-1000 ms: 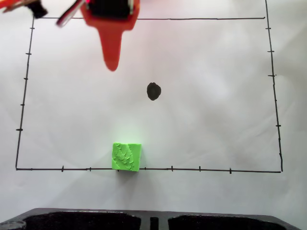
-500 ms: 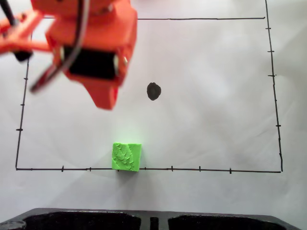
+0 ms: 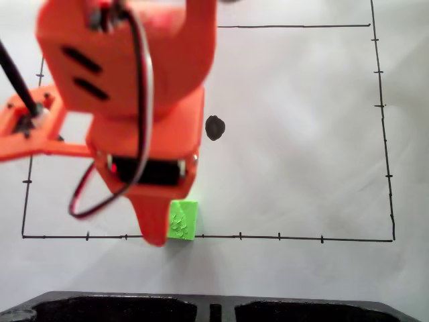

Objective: Grasp the colored block, Place it on the black dot, and then return the arm to the default position.

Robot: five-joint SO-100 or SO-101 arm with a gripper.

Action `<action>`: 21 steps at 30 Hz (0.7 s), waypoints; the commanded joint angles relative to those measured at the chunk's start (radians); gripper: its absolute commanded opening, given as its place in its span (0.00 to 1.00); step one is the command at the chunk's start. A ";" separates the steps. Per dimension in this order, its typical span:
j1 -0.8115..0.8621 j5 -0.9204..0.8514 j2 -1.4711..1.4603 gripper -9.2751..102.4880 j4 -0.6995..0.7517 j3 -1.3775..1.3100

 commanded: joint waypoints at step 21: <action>-0.009 0.028 -0.270 0.35 0.017 -0.210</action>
